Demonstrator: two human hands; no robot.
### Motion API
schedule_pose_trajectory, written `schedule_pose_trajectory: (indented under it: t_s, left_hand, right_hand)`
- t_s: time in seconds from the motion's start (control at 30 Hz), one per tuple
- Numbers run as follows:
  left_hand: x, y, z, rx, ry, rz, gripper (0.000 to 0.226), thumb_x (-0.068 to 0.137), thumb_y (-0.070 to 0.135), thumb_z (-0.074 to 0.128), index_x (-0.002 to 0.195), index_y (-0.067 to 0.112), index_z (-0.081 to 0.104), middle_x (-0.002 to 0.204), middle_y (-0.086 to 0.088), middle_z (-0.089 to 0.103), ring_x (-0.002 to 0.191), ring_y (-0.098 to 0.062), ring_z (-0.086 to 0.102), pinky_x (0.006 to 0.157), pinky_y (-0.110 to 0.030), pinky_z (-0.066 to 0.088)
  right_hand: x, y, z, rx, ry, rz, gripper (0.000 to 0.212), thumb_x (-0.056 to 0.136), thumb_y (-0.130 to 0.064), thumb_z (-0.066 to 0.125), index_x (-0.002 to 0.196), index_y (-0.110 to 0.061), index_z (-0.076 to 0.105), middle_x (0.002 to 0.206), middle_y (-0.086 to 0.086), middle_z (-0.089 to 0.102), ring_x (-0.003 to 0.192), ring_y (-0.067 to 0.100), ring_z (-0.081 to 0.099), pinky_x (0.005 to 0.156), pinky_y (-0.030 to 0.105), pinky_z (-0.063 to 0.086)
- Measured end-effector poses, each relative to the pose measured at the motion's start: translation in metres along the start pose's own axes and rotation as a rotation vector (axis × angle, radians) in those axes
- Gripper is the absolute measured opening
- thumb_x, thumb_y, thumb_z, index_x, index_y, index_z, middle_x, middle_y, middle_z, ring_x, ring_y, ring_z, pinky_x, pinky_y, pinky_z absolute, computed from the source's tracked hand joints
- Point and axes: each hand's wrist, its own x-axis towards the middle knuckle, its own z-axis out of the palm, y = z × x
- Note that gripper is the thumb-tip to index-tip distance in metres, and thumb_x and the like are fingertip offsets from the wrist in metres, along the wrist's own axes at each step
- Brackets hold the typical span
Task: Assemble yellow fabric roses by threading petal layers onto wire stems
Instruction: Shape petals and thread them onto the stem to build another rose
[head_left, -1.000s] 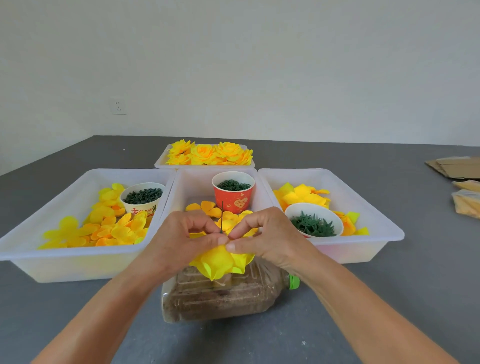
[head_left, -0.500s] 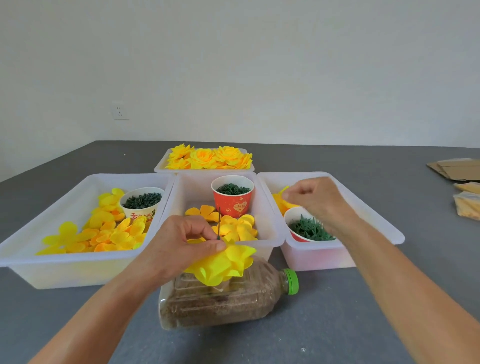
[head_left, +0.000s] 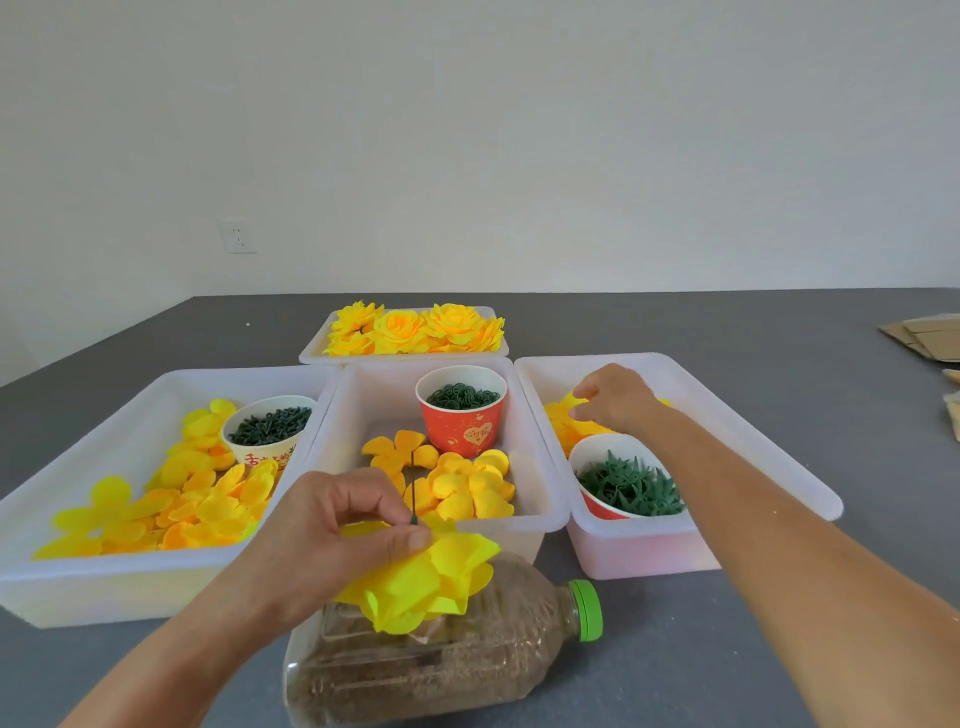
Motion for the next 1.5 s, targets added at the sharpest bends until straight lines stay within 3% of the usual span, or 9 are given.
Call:
schedule_pose_trajectory:
  t_s: [0.13, 0.3, 0.63, 0.77, 0.87, 1.0, 1.17, 1.37, 1.5]
  left_hand:
    - [0.000, 0.002, -0.001, 0.008, -0.003, 0.001, 0.013, 0.061, 0.026, 0.075, 0.054, 0.020, 0.067, 0.073, -0.011, 0.065, 0.069, -0.017, 0.061, 0.068, -0.019, 0.047]
    - [0.000, 0.002, -0.003, 0.051, -0.006, 0.042, 0.014, 0.064, 0.024, 0.077, 0.054, 0.022, 0.067, 0.072, -0.008, 0.066, 0.070, -0.015, 0.064, 0.070, -0.018, 0.048]
    - [-0.001, -0.001, -0.002, 0.050, 0.017, 0.067, 0.014, 0.065, 0.022, 0.077, 0.056, 0.022, 0.067, 0.072, -0.007, 0.066, 0.070, -0.015, 0.065, 0.069, -0.020, 0.049]
    - [-0.003, -0.001, 0.000, 0.045, 0.024, 0.060, 0.015, 0.064, 0.026, 0.076, 0.054, 0.029, 0.066, 0.075, -0.007, 0.066, 0.071, -0.015, 0.064, 0.069, -0.018, 0.049]
    - [-0.005, -0.002, 0.001, 0.016, 0.033, 0.050, 0.013, 0.063, 0.028, 0.076, 0.054, 0.026, 0.066, 0.075, -0.008, 0.066, 0.072, -0.016, 0.064, 0.069, -0.019, 0.048]
    - [-0.005, -0.002, 0.001, 0.013, 0.043, 0.046, 0.012, 0.063, 0.029, 0.075, 0.056, 0.026, 0.067, 0.076, -0.009, 0.066, 0.073, -0.019, 0.063, 0.069, -0.023, 0.049]
    - [-0.005, -0.002, 0.002, -0.002, 0.045, 0.040, 0.012, 0.063, 0.027, 0.075, 0.057, 0.021, 0.067, 0.075, -0.008, 0.066, 0.070, -0.017, 0.062, 0.067, -0.022, 0.048]
    - [-0.006, -0.003, 0.004, -0.030, 0.055, 0.042, 0.012, 0.063, 0.025, 0.074, 0.056, 0.018, 0.066, 0.072, -0.007, 0.065, 0.067, -0.015, 0.060, 0.065, -0.023, 0.046]
    - [-0.005, -0.005, 0.005, -0.056, 0.067, 0.038, 0.012, 0.062, 0.025, 0.074, 0.054, 0.023, 0.065, 0.073, -0.008, 0.066, 0.070, -0.021, 0.061, 0.065, -0.023, 0.046]
  right_hand:
    - [0.025, -0.001, 0.017, -0.199, -0.052, -0.010, 0.040, 0.088, -0.023, 0.060, 0.124, -0.005, 0.056, 0.130, 0.010, 0.054, 0.121, 0.027, 0.049, 0.094, 0.034, 0.041]
    - [0.043, 0.005, 0.035, -0.339, -0.058, 0.046, 0.009, 0.089, -0.021, 0.051, 0.086, -0.015, 0.045, 0.098, 0.005, 0.053, 0.097, 0.026, 0.052, 0.081, 0.036, 0.036]
    - [0.053, 0.016, 0.036, -0.300, 0.117, 0.013, 0.019, 0.093, -0.012, 0.048, 0.107, -0.004, 0.059, 0.110, 0.010, 0.060, 0.105, 0.028, 0.057, 0.086, 0.032, 0.044]
    - [0.048, 0.018, 0.025, -0.194, 0.082, -0.047, 0.034, 0.098, -0.014, 0.039, 0.067, -0.005, 0.049, 0.082, 0.012, 0.050, 0.090, 0.029, 0.046, 0.086, 0.034, 0.039]
    - [0.040, 0.016, 0.017, 0.013, 0.214, -0.054, 0.043, 0.088, -0.007, 0.052, 0.049, -0.010, 0.034, 0.057, 0.007, 0.036, 0.071, 0.026, 0.038, 0.059, 0.032, 0.029]
    - [0.032, 0.016, 0.012, 0.390, 0.387, 0.014, 0.010, 0.082, -0.011, 0.067, 0.077, -0.004, 0.072, 0.075, 0.003, 0.061, 0.077, 0.021, 0.055, 0.071, 0.030, 0.041]
    - [0.030, 0.016, 0.004, 0.631, 0.463, 0.089, 0.013, 0.088, -0.011, 0.060, 0.076, -0.010, 0.057, 0.070, 0.007, 0.063, 0.053, 0.016, 0.059, 0.061, 0.033, 0.047]
    - [0.012, 0.007, -0.007, 1.154, 0.304, 0.144, 0.015, 0.089, 0.004, 0.054, 0.084, -0.009, 0.052, 0.070, 0.010, 0.058, 0.048, 0.009, 0.060, 0.051, 0.019, 0.048]
    - [-0.018, -0.010, -0.014, 1.405, 0.181, 0.131, 0.006, 0.088, -0.018, 0.064, 0.086, -0.014, 0.060, 0.080, 0.007, 0.062, 0.061, 0.014, 0.056, 0.053, 0.020, 0.049]
